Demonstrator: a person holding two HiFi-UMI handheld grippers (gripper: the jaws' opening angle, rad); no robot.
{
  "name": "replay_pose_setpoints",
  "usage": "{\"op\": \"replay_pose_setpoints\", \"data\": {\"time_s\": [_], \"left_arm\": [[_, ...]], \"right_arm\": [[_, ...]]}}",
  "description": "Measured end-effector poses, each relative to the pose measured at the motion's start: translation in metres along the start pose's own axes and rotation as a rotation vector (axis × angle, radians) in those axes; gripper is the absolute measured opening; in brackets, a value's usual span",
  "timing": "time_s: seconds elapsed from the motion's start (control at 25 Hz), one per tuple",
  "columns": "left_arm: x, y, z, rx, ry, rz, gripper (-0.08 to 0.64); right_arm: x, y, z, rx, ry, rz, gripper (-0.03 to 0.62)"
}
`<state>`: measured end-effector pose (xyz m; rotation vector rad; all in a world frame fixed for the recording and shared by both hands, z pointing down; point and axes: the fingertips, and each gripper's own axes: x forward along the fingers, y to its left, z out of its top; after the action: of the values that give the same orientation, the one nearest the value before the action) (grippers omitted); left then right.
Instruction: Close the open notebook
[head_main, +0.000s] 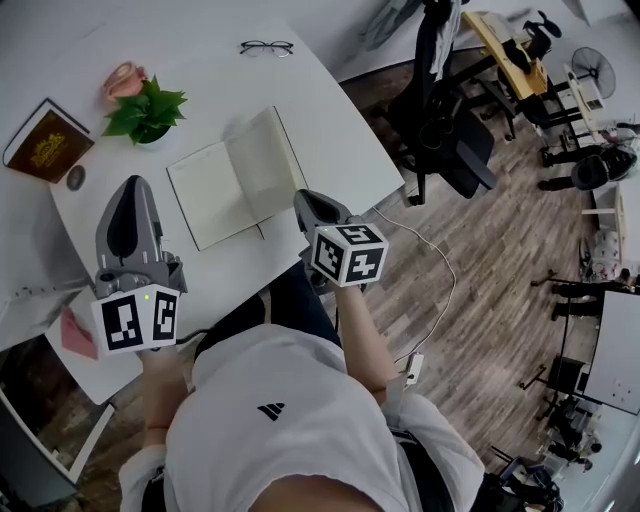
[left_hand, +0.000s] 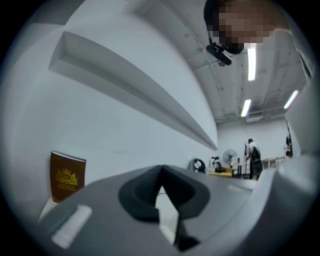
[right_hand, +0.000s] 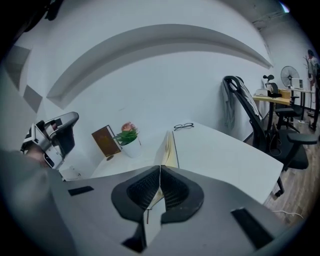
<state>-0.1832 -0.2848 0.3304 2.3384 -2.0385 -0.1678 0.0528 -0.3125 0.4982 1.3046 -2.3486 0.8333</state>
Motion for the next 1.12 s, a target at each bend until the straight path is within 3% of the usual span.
{"op": "replay_pose_setpoints", "data": {"time_s": [0.4, 0.84, 1.12], "left_arm": [[-0.017, 0.012, 0.006, 0.009, -0.014, 0.034, 0.009], [-0.051, 0.038, 0.008, 0.017, -0.011, 0.120, 0.009], [-0.074, 0.053, 0.007, 0.028, -0.003, 0.180, 0.009]], "right_arm": [[0.002, 0.081, -0.004, -0.148, 0.013, 0.143, 0.003], [0.030, 0.149, -0.045, -0.313, 0.101, 0.236, 0.003], [0.054, 0.172, -0.081, -0.400, 0.162, 0.251, 0.008]]}}
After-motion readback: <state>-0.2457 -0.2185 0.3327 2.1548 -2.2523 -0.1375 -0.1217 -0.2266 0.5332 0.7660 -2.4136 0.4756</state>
